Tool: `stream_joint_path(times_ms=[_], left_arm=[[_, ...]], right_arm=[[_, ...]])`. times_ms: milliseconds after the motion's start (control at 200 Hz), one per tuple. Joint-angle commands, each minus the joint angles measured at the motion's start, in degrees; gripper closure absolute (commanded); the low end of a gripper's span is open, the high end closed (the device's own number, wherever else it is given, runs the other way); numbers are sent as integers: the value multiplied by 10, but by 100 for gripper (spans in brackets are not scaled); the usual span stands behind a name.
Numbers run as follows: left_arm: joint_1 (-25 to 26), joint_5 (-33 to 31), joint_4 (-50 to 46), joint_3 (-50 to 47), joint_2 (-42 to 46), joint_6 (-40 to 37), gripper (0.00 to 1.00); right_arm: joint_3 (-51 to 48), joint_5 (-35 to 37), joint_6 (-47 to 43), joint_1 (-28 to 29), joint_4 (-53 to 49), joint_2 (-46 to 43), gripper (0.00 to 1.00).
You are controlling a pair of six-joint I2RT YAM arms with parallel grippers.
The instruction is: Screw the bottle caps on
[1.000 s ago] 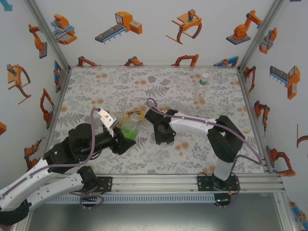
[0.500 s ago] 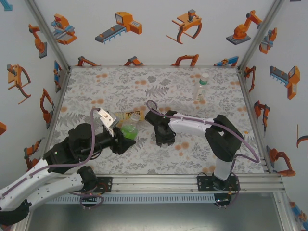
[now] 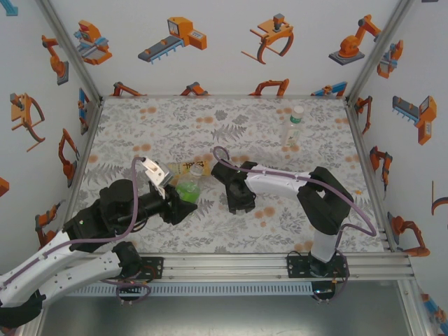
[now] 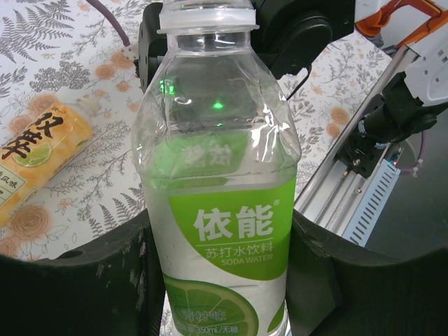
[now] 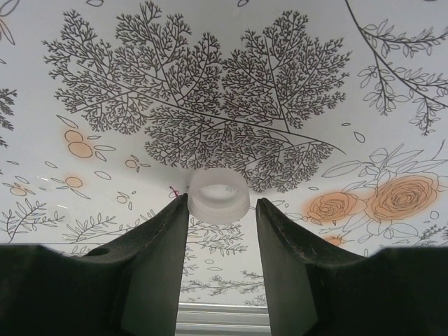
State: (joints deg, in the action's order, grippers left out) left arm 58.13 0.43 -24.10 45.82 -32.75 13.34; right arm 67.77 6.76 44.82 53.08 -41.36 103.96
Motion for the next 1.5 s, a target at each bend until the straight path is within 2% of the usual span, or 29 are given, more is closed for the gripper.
stream_joint_path(times_ms=[0, 696, 1492], left_arm=[[-1, -4, 6, -3, 0, 10, 96], [-1, -6, 5, -3, 0, 17, 96], [-2, -4, 12, 0, -12, 18, 96]], right_arm=[[20, 17, -2, 4, -22, -24, 57], [2, -2, 0, 4, 8, -9, 60], [1, 8, -2, 4, -6, -9, 60]])
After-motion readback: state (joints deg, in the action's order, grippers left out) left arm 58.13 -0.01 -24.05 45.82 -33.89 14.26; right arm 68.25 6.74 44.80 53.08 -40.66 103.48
